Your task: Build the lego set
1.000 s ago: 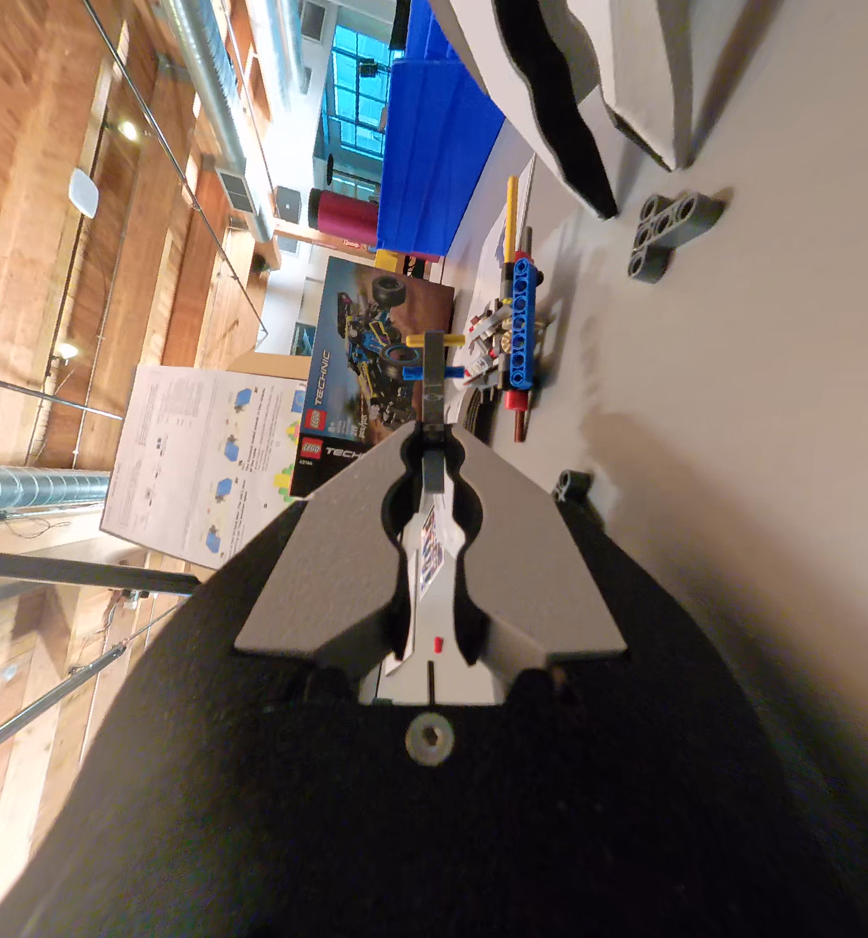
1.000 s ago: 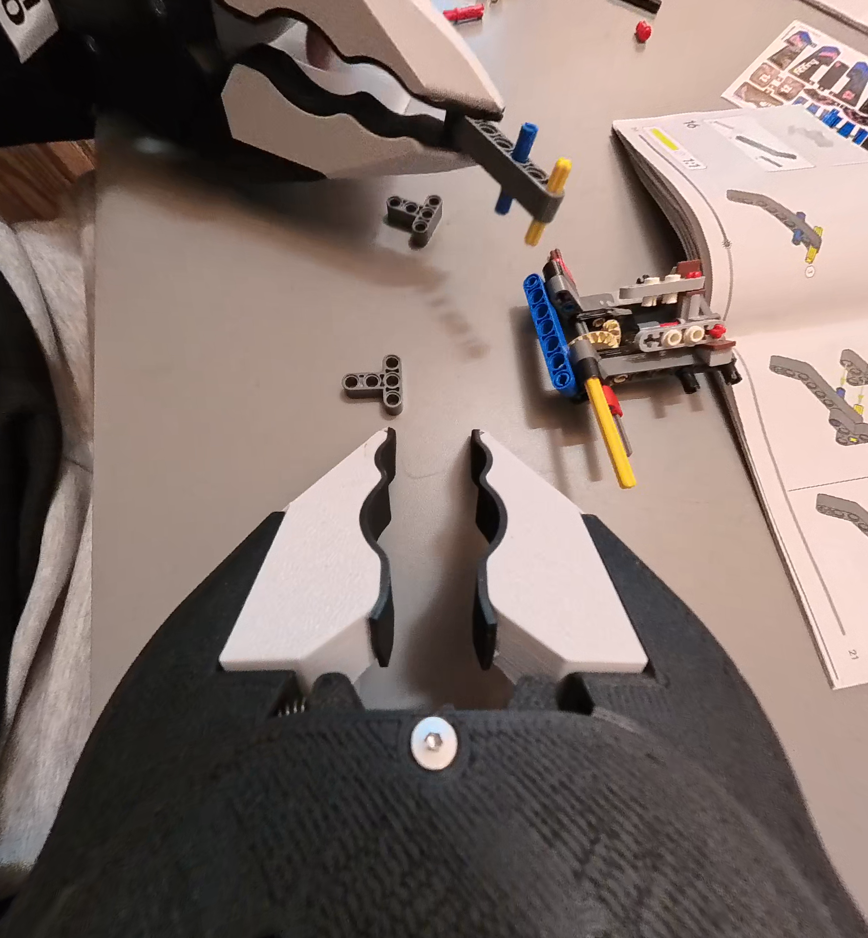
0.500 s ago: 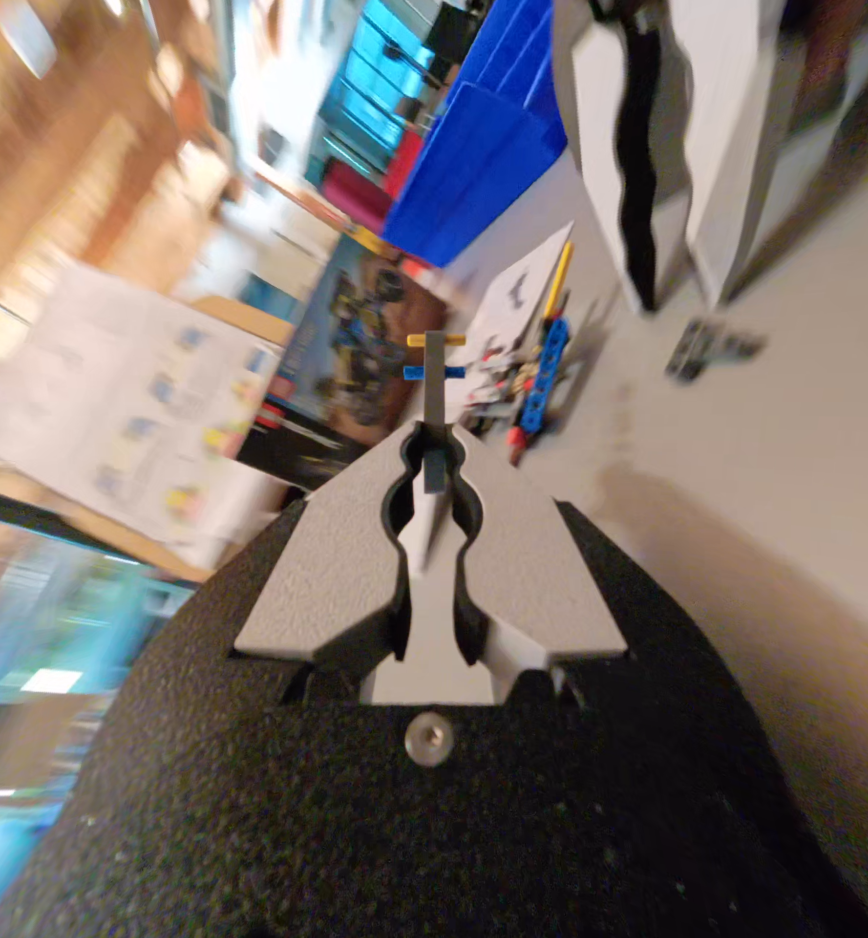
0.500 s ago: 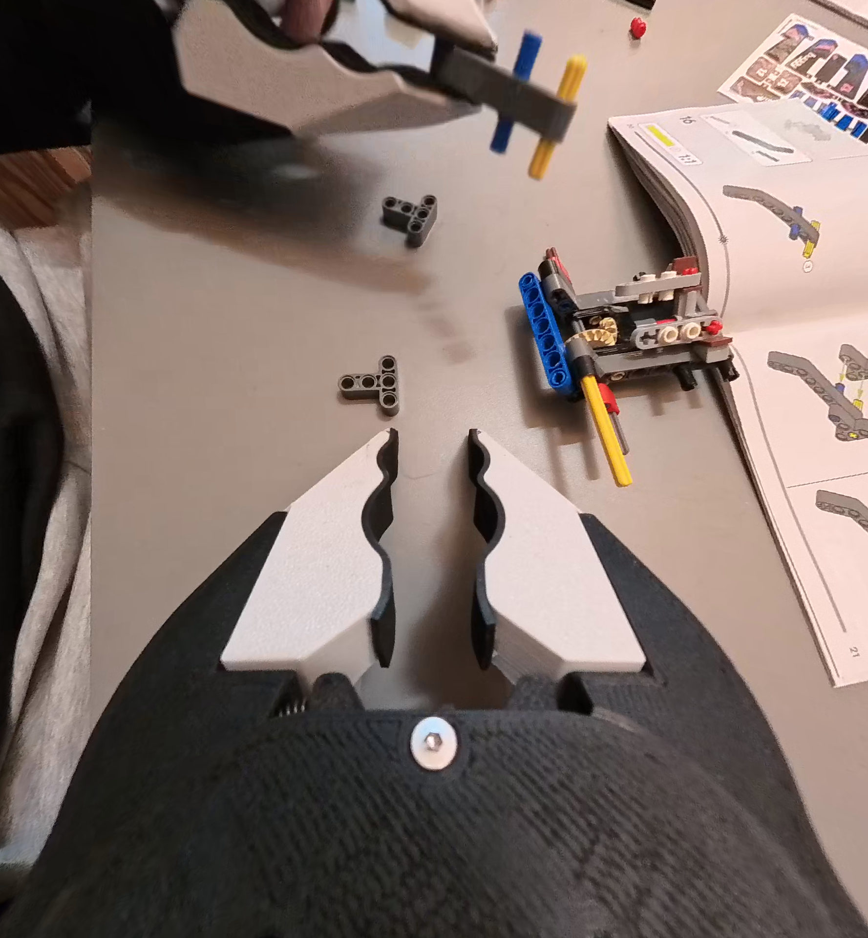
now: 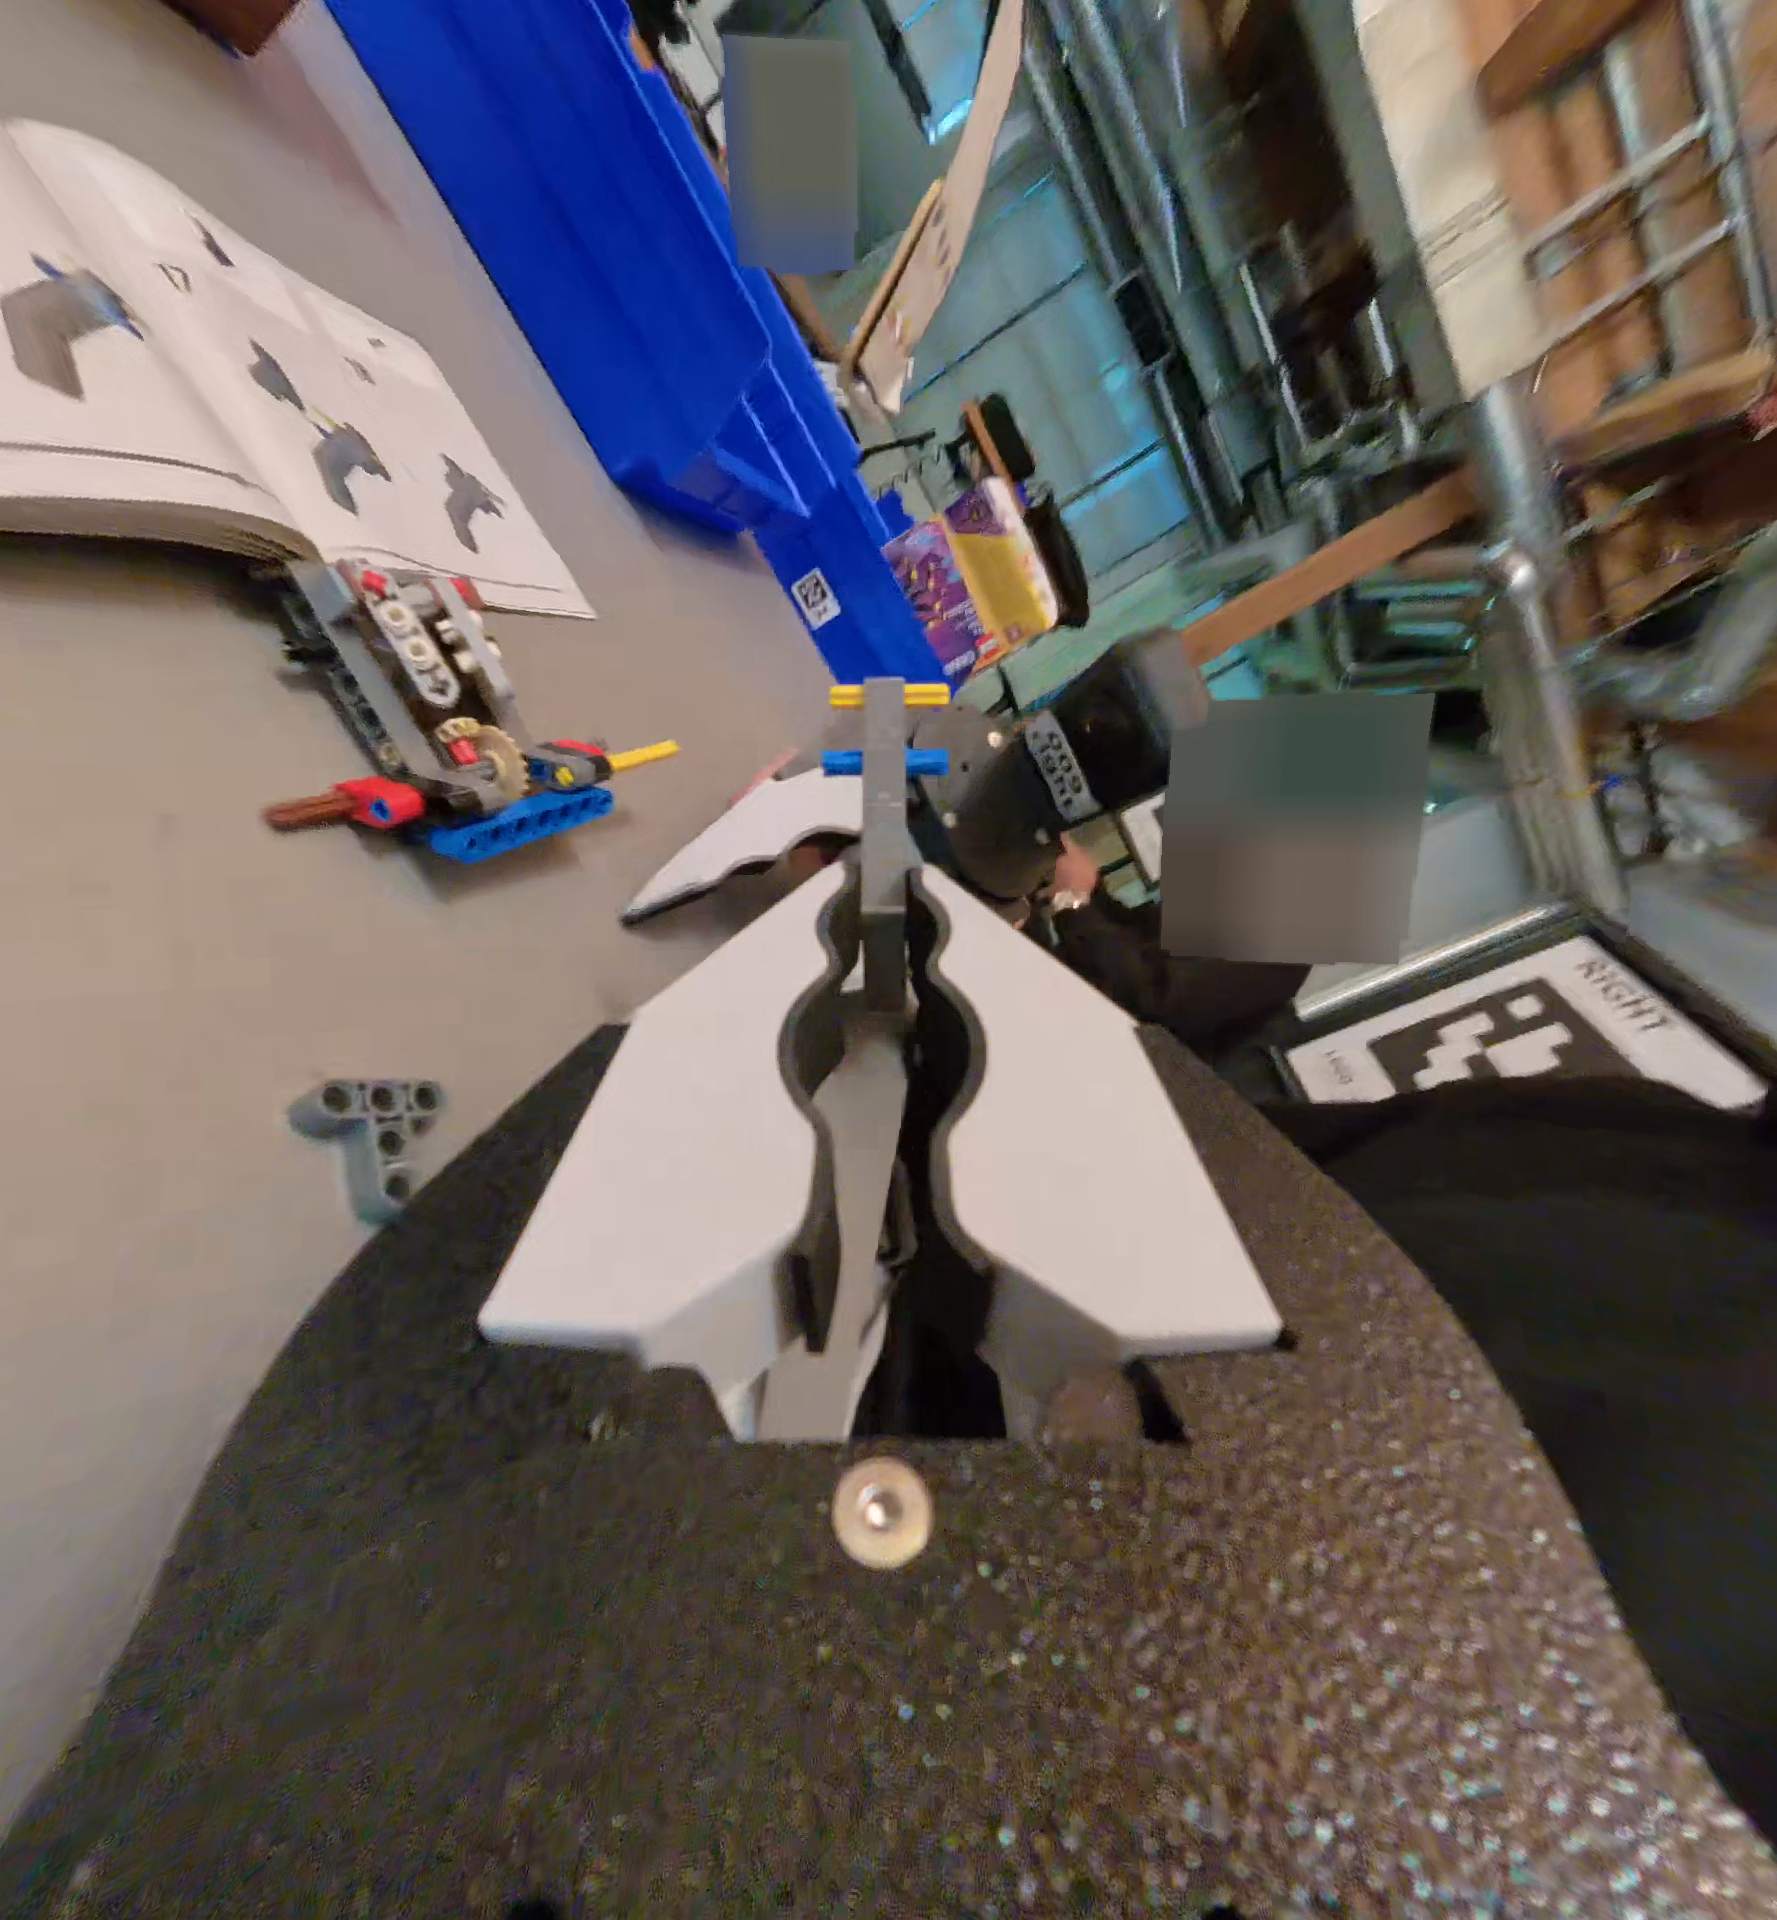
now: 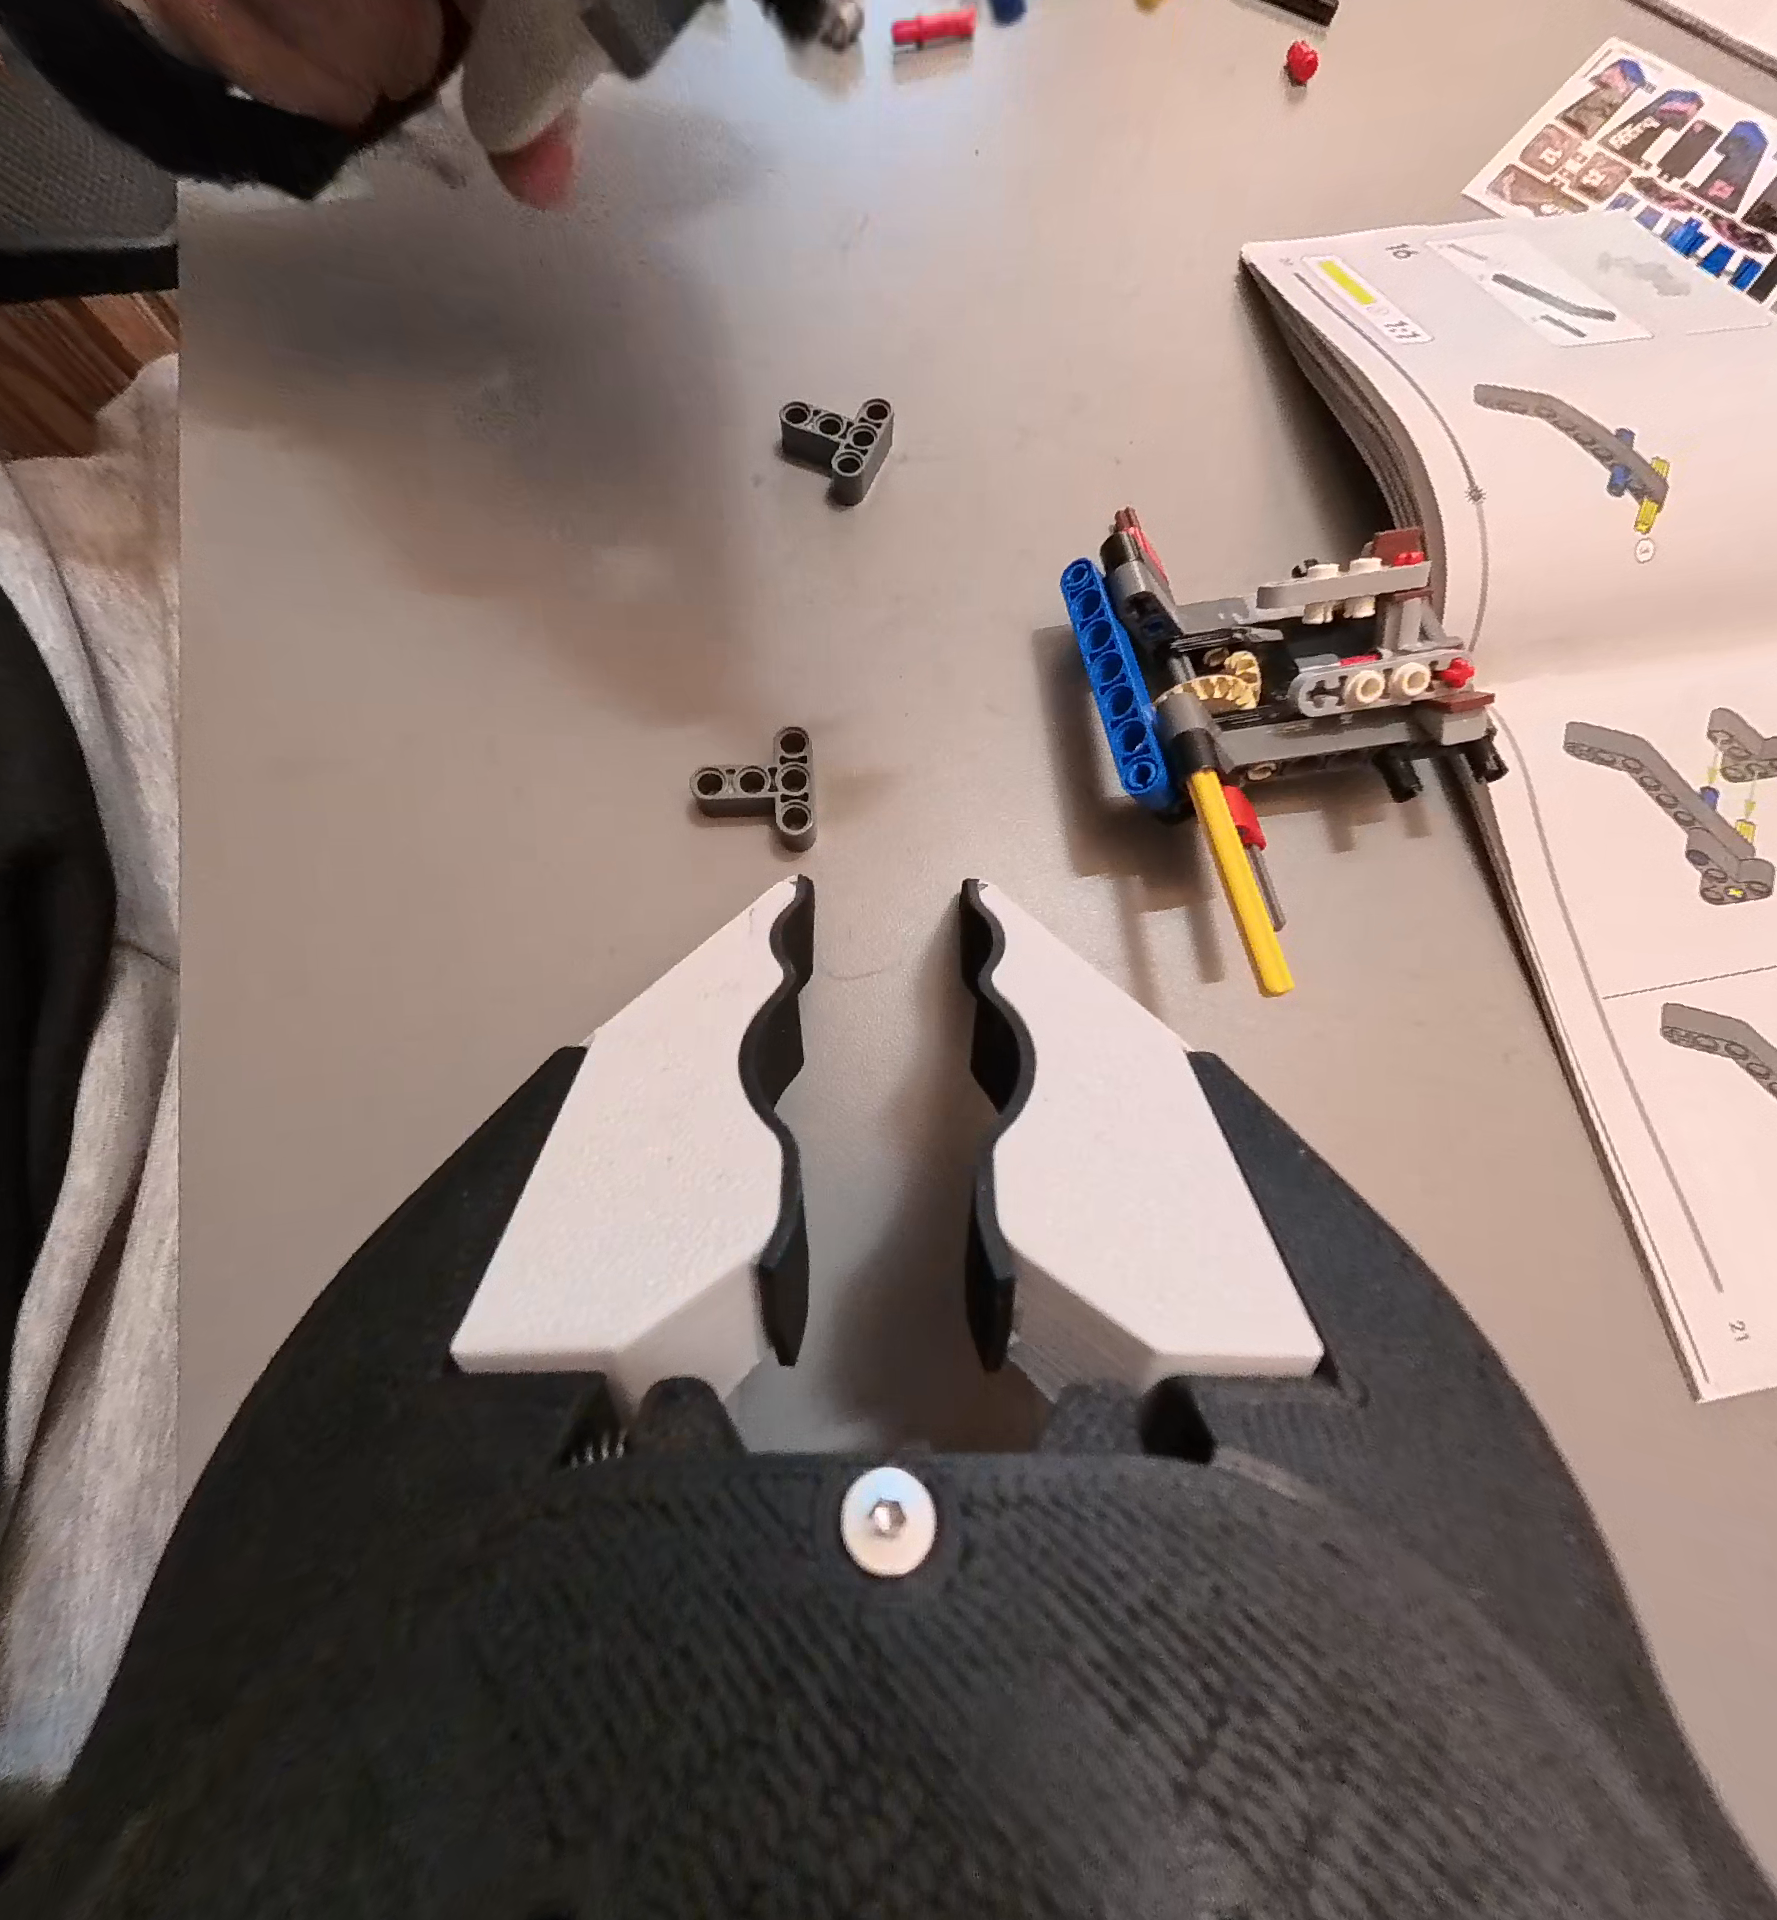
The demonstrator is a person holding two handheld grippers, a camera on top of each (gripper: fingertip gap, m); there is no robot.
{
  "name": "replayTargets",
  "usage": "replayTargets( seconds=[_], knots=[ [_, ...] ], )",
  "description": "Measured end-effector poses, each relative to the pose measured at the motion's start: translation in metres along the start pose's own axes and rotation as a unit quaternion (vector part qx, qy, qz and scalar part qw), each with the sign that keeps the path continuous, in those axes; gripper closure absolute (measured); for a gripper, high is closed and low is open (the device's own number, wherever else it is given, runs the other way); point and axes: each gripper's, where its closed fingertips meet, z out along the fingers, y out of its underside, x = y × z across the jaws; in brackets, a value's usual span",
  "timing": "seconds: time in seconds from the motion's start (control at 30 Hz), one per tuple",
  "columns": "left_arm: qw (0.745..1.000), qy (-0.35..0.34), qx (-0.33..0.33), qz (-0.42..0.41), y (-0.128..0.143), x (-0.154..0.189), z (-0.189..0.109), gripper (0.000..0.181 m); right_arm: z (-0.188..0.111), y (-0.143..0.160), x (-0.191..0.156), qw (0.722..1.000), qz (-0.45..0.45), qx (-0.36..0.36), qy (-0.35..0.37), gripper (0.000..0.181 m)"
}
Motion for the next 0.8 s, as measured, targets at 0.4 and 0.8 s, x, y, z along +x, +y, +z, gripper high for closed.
replayTargets(
  seconds=[0.4, 0.8],
  knots=[
    [0.994, -0.065, -0.059, 0.070, 0.011, -0.017, 0.002, 0.176, 0.000, 0.000, 0.000, 1.000, 0.002, 0.000, -0.001, 0.155],
    [0.985, -0.094, -0.098, 0.106, 0.020, -0.027, 0.006, 0.176, 0.000, 0.000, 0.000, 1.000, 0.004, 0.000, -0.003, 0.155]
  ],
)
